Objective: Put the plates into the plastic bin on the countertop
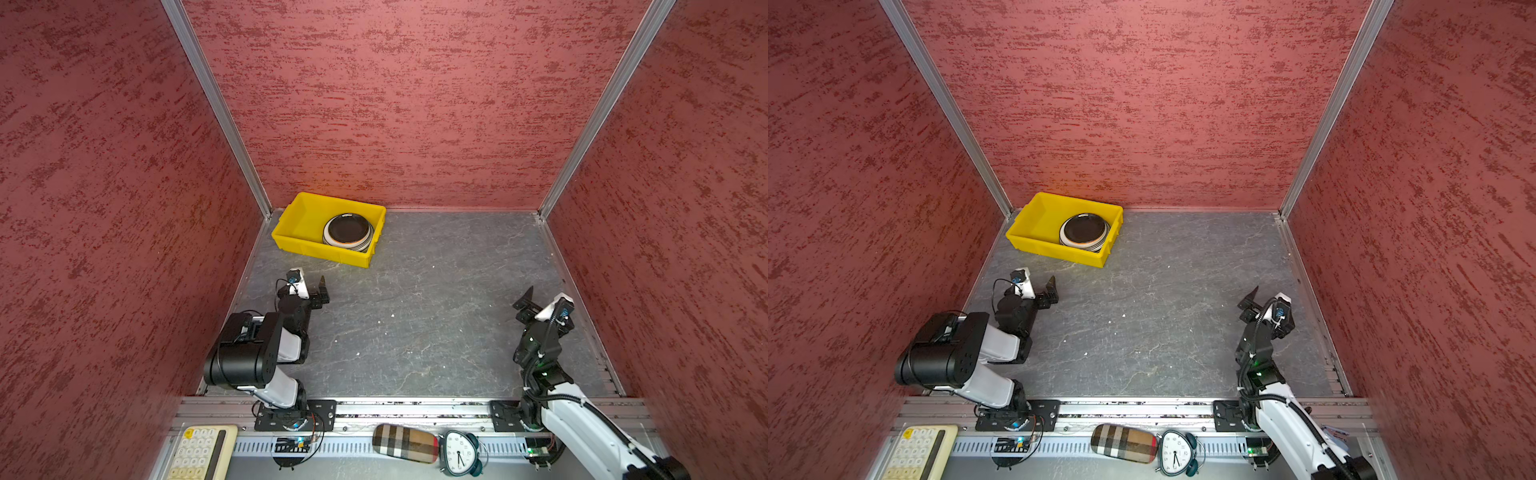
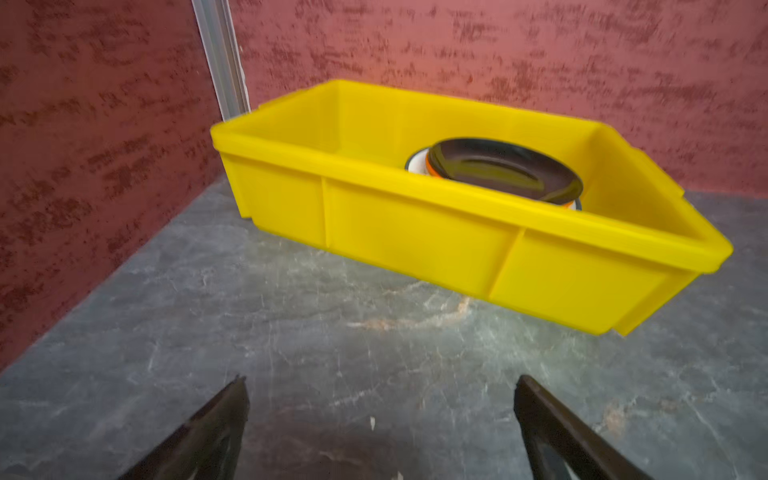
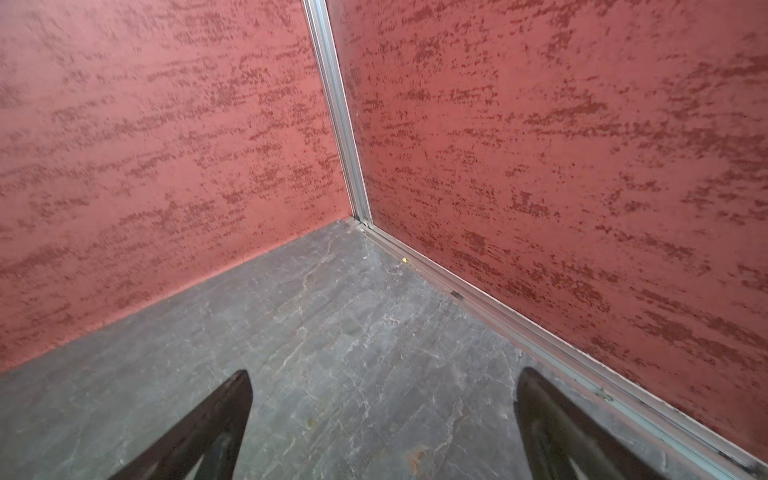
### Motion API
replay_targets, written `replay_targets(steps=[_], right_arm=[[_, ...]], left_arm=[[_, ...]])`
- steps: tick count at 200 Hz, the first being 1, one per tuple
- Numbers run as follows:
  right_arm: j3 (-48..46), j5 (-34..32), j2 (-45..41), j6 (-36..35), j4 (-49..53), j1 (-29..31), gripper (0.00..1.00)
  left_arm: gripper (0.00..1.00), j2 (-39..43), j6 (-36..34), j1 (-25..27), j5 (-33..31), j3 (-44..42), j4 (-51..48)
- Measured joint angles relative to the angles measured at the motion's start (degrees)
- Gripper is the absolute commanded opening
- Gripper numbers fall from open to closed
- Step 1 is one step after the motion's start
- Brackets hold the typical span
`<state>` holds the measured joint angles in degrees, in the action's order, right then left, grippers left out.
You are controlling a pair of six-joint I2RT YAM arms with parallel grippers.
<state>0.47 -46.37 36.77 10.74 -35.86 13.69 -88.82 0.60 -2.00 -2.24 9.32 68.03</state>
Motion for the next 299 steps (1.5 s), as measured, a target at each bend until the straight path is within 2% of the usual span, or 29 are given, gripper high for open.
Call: replay_targets(steps=[30,65,94,133,156,179,218,246,299], right_arm=[[0.0,0.3,1.6,-0.7,-7.0,-0.8,0.99],[0.0,1.4,6.0,-1.0,-10.3,-1.8,0.99],[0.0,3.0,13.0,-1.0,-14.5,-3.2,0.99],[0.7,5.4,26.8,-0.9,-20.8,-4.6,0.99],[4.1,7.6,33.8,-1.4,-23.3,-4.9,0.99],[8.9,9.2,36.3,-2.3,-23.0,-5.2,0.99],[11.9,13.1,38.5,-4.7,-23.2,-6.4,0.99],[12.2,15.4,46.1,-6.9,-28.2,-8.6,0.99],[13.0,25.5,50.1,-8.0,-30.3,-12.2,0.99]], left_arm=[[0.99,0.3,0.0,0.2,0.3,2.3,0.7],[1.00,0.4,0.0,0.4,0.3,2.9,-0.1],[0.99,0.4,0.0,1.0,0.5,3.5,-0.5],[0.99,0.4,0.0,1.0,0.7,4.1,-2.3],[0.99,0.4,0.0,0.4,0.9,6.4,-5.4],[0.99,0.4,0.2,-0.3,1.1,8.0,-7.1],[0.99,0.4,0.2,-0.3,2.1,9.7,-11.6],[0.99,0.4,0.2,-0.5,2.3,10.6,-13.2],[0.99,0.4,0.2,-0.6,2.4,10.6,-14.2]])
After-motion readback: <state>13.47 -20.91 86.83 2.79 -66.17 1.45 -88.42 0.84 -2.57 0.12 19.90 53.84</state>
